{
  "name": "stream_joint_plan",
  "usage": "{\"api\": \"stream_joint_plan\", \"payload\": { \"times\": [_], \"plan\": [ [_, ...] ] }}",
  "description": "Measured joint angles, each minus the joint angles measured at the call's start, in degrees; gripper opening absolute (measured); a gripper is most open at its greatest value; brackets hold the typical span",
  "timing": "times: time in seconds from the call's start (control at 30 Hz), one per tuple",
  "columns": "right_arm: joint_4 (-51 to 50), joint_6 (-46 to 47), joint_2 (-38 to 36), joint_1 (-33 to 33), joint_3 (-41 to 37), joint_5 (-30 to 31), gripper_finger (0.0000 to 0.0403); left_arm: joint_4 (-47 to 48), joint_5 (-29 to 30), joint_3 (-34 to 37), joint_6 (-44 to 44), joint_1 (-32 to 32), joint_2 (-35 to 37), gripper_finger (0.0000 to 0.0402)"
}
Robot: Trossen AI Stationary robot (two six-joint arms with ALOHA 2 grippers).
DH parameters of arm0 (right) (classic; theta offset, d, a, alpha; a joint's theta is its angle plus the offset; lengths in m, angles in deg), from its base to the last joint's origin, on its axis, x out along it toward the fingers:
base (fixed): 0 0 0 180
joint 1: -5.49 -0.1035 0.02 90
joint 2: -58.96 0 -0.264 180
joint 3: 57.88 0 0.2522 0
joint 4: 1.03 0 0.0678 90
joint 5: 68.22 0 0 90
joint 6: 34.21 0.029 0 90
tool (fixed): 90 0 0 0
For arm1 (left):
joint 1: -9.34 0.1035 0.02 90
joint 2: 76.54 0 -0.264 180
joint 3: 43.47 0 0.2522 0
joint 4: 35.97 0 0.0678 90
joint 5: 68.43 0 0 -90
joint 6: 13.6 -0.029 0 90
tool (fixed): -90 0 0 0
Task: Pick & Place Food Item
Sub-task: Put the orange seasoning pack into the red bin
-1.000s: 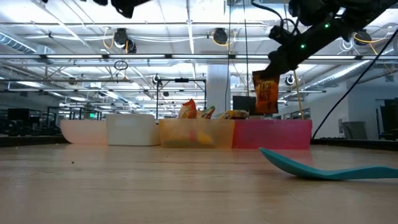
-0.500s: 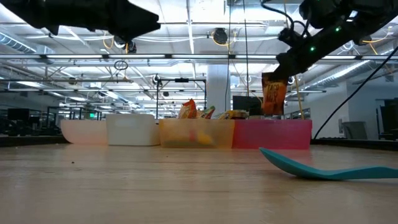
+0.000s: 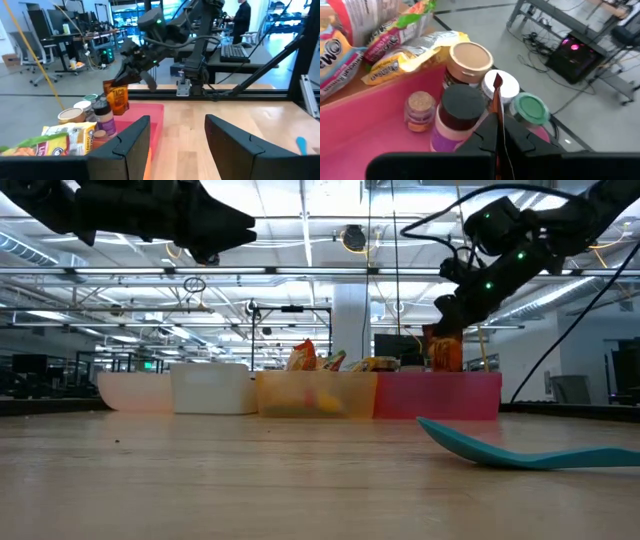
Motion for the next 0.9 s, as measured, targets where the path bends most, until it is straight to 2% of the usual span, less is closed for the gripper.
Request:
{"api": "stream_joint_plan", "payload": {
  "times": [0.1, 0.27, 0.6, 0.73, 0.9],
  "plan": [
    [2.8, 0.2, 2.4, 1.7, 0.0, -3.0, 0.0, 0.0, -1.4, 0.0, 0.3, 0.0, 0.0, 0.0198],
    [5.7, 0.1, 6.2, 3.7, 0.0, -3.0, 0.0, 0.1, -3.5, 0.0, 1.1, 0.0, 0.0, 0.0198],
    [10.0, 0.3, 13.7, 6.8, 0.0, -3.3, 0.0, 0.4, -4.1, 0.0, 1.4, 0.0, -0.1, 0.0198],
    [12.3, 0.8, 15.5, 7.8, 0.1, -7.2, 0.0, 0.5, -4.1, 0.0, 1.3, 0.0, -0.1, 0.0198],
    [13.2, 1.4, 16.2, 7.8, 0.1, -7.3, 0.0, 0.5, -4.1, 0.0, 1.3, 0.0, -0.1, 0.0198]
  ]
}}
